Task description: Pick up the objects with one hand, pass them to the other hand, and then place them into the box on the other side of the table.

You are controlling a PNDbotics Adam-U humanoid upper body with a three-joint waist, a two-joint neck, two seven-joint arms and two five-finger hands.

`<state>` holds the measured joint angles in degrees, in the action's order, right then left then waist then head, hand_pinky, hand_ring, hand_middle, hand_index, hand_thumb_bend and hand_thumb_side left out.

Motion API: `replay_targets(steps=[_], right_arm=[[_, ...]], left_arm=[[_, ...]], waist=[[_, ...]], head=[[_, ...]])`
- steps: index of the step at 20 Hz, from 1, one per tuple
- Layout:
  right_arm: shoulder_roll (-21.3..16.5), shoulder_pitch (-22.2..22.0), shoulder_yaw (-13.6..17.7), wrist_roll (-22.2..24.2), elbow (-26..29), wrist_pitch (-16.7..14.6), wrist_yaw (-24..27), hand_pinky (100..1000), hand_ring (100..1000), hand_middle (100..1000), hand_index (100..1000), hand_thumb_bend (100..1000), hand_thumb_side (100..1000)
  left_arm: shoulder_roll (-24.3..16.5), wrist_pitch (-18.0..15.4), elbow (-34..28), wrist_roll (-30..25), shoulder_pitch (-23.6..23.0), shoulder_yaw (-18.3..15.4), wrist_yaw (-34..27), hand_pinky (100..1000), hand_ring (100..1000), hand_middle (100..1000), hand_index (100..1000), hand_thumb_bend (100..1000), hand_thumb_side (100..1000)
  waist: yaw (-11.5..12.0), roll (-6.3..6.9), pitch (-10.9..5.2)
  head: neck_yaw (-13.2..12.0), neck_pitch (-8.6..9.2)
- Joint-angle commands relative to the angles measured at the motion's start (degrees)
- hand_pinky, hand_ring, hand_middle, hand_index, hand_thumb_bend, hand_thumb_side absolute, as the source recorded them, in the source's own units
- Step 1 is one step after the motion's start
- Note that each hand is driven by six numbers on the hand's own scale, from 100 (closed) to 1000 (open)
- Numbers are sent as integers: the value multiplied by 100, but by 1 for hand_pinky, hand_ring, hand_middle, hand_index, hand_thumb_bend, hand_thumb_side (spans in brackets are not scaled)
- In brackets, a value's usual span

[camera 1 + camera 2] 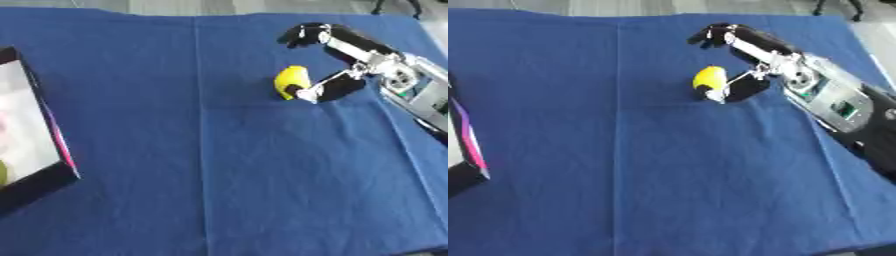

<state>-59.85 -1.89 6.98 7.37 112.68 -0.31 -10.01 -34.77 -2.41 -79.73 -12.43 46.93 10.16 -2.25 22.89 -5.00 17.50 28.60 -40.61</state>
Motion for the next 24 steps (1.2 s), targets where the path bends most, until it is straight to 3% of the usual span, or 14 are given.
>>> replay_targets(steps=[1,20,24], right_arm=[[-200,-2,158,-10,-68,-83,-299,888,857,864,873,353,100],[-110,-181,404,89,-395,16,-1097,892,869,890,897,396,100],[-72,-210,430,128,-449,56,-1298,898,875,892,896,406,144]], left_arm=[[-216,-5,-111,-9,122,-22,40,1000,783,698,739,100,668],[-290,1,-133,11,85,5,154,1000,785,697,740,100,652],[-291,1,-146,16,107,13,174,1000,785,696,739,100,646]], waist=[[24,-59,0],[62,-69,145],[86,-74,191]], head=[[34,119],[118,204],[148,242]])
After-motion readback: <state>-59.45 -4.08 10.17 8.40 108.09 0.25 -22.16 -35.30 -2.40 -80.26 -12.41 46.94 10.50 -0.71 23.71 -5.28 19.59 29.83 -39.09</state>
